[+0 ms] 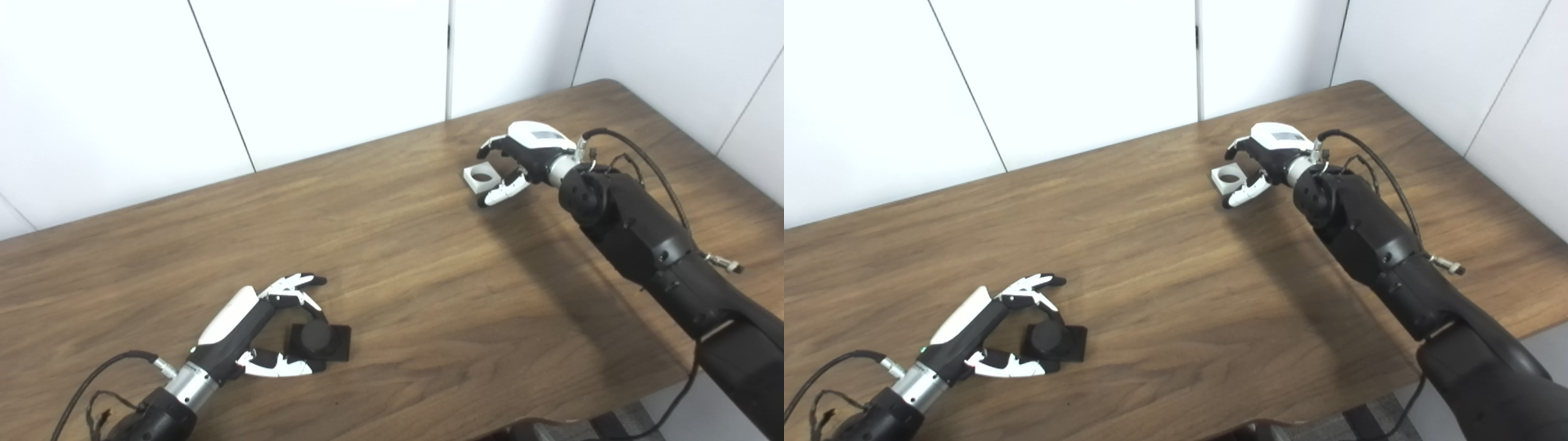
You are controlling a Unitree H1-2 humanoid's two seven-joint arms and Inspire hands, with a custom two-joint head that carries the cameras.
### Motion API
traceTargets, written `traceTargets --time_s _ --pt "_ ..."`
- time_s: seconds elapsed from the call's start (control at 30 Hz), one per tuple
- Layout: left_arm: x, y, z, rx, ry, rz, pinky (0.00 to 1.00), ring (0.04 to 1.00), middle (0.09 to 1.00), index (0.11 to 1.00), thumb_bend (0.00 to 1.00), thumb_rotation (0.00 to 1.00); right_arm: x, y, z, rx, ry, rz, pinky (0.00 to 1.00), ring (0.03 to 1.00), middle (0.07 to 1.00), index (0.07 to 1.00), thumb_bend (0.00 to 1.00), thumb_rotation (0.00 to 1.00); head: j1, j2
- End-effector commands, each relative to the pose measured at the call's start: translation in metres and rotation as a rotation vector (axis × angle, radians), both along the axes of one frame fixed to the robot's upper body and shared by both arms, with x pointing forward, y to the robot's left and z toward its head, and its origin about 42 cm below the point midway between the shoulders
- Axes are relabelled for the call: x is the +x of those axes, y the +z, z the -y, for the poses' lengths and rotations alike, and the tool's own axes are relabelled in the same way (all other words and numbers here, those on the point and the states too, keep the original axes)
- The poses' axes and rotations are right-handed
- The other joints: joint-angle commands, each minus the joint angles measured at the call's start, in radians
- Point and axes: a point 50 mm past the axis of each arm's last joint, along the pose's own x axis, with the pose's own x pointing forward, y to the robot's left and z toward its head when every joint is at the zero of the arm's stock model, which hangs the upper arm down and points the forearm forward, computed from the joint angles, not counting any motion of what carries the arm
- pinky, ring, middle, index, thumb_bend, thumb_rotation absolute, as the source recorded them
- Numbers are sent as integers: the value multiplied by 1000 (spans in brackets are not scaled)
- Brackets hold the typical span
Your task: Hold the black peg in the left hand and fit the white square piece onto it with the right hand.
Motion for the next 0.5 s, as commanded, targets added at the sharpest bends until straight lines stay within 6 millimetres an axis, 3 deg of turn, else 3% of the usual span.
traceTargets --time_s 0.0,0.47 --pt "-16 -28 -8 136 -29 -101 941 933 888 493 515 79 14 35 3 -31 18 104 716 828 880 791 662 339 -1 0" --pt "-21 -27 -10 133 -19 -109 940 937 886 493 515 78 22 29 2 -25 9 93 713 824 882 793 655 338 19 -8"
